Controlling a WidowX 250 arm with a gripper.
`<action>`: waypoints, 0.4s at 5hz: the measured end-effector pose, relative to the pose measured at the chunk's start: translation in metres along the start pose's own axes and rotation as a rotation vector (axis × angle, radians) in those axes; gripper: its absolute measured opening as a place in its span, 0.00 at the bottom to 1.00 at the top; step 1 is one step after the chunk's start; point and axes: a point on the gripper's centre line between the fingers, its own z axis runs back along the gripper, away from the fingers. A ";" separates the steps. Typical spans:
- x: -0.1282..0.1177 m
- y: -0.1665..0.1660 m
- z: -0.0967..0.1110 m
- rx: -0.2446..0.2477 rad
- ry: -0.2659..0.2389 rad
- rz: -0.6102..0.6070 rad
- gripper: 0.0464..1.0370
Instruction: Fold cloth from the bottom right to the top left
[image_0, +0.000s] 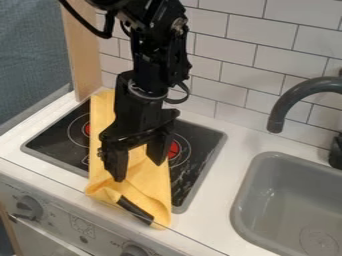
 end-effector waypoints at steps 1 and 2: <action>-0.003 0.003 -0.005 0.020 0.010 -0.005 0.96; -0.004 0.006 -0.002 0.013 0.014 -0.002 0.96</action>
